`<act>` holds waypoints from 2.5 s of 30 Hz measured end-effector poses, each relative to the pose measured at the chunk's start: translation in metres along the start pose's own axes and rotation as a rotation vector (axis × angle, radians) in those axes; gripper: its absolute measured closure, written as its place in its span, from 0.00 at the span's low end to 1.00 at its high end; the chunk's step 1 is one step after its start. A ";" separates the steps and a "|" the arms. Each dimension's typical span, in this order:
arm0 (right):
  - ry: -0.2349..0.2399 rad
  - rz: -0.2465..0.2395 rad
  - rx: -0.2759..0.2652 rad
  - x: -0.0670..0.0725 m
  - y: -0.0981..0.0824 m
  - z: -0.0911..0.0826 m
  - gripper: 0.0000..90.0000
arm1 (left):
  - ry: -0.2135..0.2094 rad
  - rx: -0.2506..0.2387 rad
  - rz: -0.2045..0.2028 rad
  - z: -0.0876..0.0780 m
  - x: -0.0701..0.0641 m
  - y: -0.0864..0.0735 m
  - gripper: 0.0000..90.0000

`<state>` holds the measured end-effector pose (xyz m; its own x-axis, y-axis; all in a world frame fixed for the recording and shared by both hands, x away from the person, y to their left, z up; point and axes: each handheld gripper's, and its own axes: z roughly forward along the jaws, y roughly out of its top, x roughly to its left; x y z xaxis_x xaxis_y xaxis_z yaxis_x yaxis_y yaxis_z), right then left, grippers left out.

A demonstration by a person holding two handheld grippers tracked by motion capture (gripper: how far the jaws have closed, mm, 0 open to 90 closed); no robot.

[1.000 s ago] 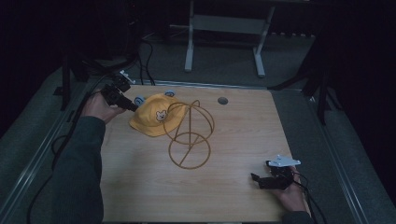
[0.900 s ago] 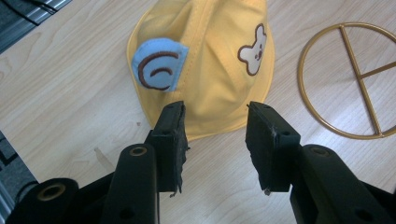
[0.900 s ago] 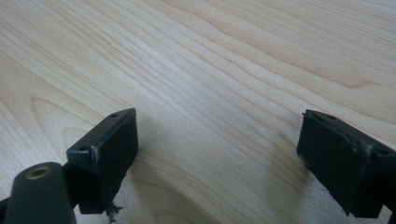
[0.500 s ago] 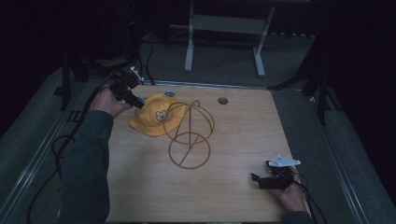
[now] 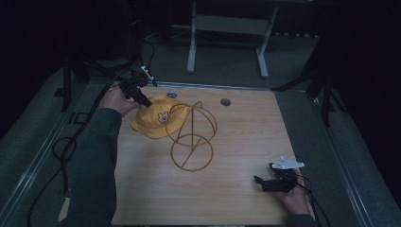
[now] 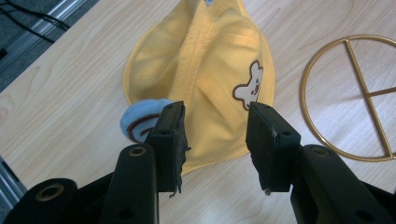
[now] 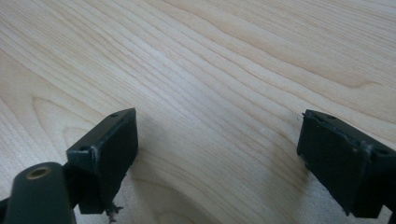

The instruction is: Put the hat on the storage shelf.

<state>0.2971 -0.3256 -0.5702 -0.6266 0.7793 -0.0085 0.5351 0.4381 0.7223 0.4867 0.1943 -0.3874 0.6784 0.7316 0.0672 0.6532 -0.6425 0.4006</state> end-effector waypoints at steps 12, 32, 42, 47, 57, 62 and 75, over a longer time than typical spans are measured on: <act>0.003 0.000 0.000 0.000 0.000 0.000 0.14 | 0.009 -0.001 0.015 0.016 -0.009 0.020 0.58; 0.006 -0.003 0.000 0.001 0.000 0.000 0.14 | 0.072 0.004 -0.006 0.040 -0.005 0.032 0.49; 0.008 -0.003 -0.001 0.001 -0.001 -0.001 0.14 | 0.087 0.010 -0.041 0.052 0.003 0.035 0.49; 0.008 -0.005 0.001 0.001 -0.001 -0.001 0.14 | 0.093 0.032 -0.039 0.063 0.002 0.038 0.48; 0.011 -0.008 -0.001 0.001 -0.001 -0.001 0.14 | 0.125 0.087 -0.001 0.067 -0.002 0.037 0.83; 0.011 -0.009 0.000 0.001 -0.001 -0.002 0.14 | 0.102 0.096 0.010 0.063 -0.003 0.036 0.87; 0.011 -0.007 0.000 0.001 -0.001 -0.002 0.14 | 0.079 0.077 0.024 0.040 -0.004 0.030 0.88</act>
<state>0.2945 -0.3257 -0.5701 -0.6369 0.7709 -0.0059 0.5304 0.4437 0.7224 0.5164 0.1630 -0.4123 0.6678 0.7292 0.1491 0.6629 -0.6738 0.3265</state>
